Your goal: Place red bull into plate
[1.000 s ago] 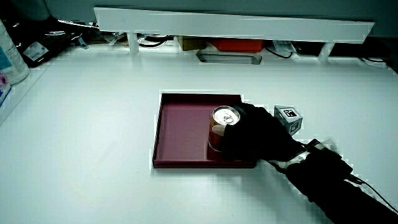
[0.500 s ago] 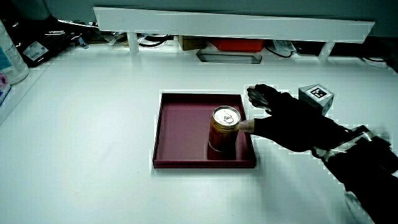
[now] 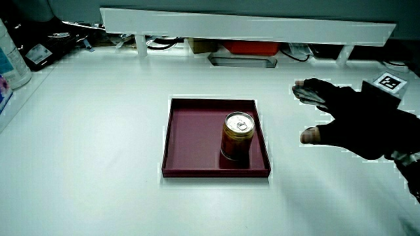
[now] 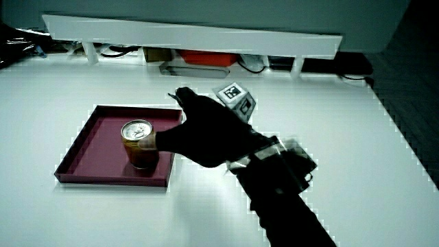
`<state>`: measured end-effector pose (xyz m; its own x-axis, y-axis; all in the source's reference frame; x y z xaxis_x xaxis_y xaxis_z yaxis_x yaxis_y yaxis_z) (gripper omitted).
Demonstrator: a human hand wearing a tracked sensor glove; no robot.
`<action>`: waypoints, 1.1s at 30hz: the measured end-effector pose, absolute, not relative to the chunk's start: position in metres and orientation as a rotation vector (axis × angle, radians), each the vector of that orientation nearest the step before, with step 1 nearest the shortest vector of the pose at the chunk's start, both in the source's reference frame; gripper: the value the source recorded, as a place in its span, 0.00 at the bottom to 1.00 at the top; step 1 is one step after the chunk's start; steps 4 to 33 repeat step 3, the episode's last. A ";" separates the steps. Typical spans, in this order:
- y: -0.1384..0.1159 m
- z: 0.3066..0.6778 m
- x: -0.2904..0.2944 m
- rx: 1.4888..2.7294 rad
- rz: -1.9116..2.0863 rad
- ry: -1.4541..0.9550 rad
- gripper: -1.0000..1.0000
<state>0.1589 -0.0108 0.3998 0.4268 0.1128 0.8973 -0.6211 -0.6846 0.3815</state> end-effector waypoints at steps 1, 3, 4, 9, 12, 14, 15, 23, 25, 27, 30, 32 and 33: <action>-0.011 0.399 0.162 1.984 1.291 -0.443 0.00; -0.010 0.396 0.165 2.025 1.229 -0.463 0.00; -0.010 0.396 0.165 2.025 1.229 -0.463 0.00; -0.010 0.396 0.165 2.025 1.229 -0.463 0.00; -0.010 0.396 0.165 2.025 1.229 -0.463 0.00; -0.010 0.396 0.165 2.025 1.229 -0.463 0.00; -0.010 0.396 0.165 2.025 1.229 -0.463 0.00; -0.010 0.396 0.165 2.025 1.229 -0.463 0.00; -0.010 0.396 0.165 2.025 1.229 -0.463 0.00; -0.010 0.396 0.165 2.025 1.229 -0.463 0.00; -0.010 0.396 0.165 2.025 1.229 -0.463 0.00; -0.010 0.396 0.165 2.025 1.229 -0.463 0.00; -0.010 0.396 0.165 2.025 1.229 -0.463 0.00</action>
